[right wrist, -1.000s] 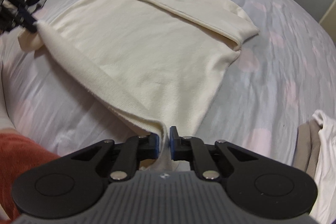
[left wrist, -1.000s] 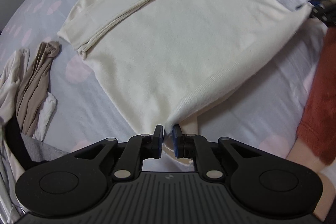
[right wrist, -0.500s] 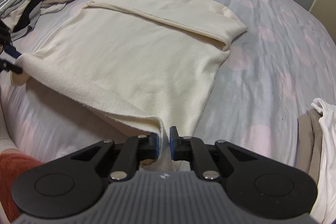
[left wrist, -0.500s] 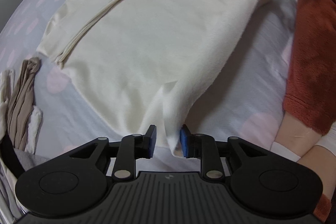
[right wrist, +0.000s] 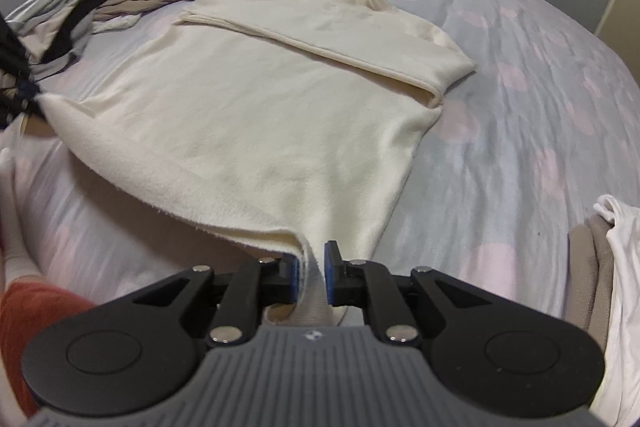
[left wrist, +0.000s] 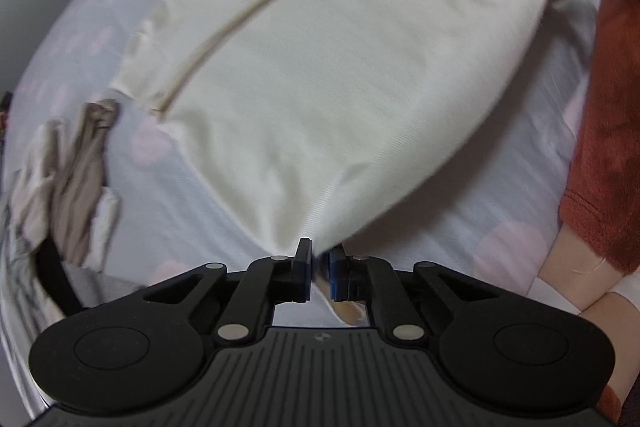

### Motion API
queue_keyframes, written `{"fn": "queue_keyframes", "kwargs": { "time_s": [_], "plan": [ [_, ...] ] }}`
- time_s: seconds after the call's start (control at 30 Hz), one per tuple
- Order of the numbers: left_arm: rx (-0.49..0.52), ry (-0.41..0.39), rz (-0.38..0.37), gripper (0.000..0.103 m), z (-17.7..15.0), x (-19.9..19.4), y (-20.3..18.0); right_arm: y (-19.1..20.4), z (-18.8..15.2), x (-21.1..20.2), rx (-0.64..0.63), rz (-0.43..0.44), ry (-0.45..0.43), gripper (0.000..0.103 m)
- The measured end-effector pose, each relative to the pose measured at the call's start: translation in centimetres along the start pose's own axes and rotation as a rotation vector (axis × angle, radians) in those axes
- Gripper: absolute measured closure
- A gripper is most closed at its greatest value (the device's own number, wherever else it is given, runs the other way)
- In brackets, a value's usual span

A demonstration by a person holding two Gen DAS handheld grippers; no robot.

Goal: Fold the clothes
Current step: 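Lift the hem with both grippers and fold it over toward the collar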

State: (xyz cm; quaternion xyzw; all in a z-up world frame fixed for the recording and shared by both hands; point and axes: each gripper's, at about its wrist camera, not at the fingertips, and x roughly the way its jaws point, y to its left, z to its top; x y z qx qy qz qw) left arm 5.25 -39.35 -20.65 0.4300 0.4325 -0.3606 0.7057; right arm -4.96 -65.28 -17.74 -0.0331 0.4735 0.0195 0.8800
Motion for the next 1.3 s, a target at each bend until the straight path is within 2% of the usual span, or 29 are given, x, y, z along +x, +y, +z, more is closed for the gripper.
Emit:
{"fn": "queue_keyframes", "kwargs": {
  "time_s": [0.13,0.27,0.37,0.43,0.6,0.77,0.87,1.1,1.3],
  "plan": [
    [-0.031,-0.040,0.033,0.097,-0.5,-0.7,0.9,0.5,-0.3,-0.5,-0.045,0.012,0.017,0.084],
    [-0.032,-0.064,0.065,0.097,-0.4,-1.0,0.7,1.6,-0.5,-0.8,-0.125,-0.044,0.020,0.084],
    [-0.047,-0.096,0.076,0.101,-0.5,-1.5,0.8,1.8,-0.8,-1.3,-0.145,-0.069,0.013,0.087],
    [-0.067,-0.126,0.079,0.101,-0.7,-2.1,1.0,2.0,-0.9,-2.0,-0.148,-0.087,-0.019,0.099],
    [-0.127,-0.229,0.109,0.102,-0.9,-5.0,2.2,2.8,-0.8,-5.0,-0.165,-0.153,-0.145,0.099],
    [-0.120,-0.311,0.164,0.102,-1.1,-9.1,3.2,3.3,0.1,-8.8,-0.201,-0.219,-0.257,0.100],
    [-0.083,-0.358,0.205,0.102,-1.4,-11.8,3.0,3.9,0.7,-11.1,-0.237,-0.259,-0.309,0.100],
    [-0.010,-0.428,0.270,0.102,-2.1,-16.2,2.0,5.1,1.8,-15.6,-0.277,-0.312,-0.373,0.100],
    [0.015,-0.447,0.257,0.102,-3.6,-19.0,1.2,6.4,1.5,-19.1,-0.310,-0.329,-0.391,0.100]
  ]
}}
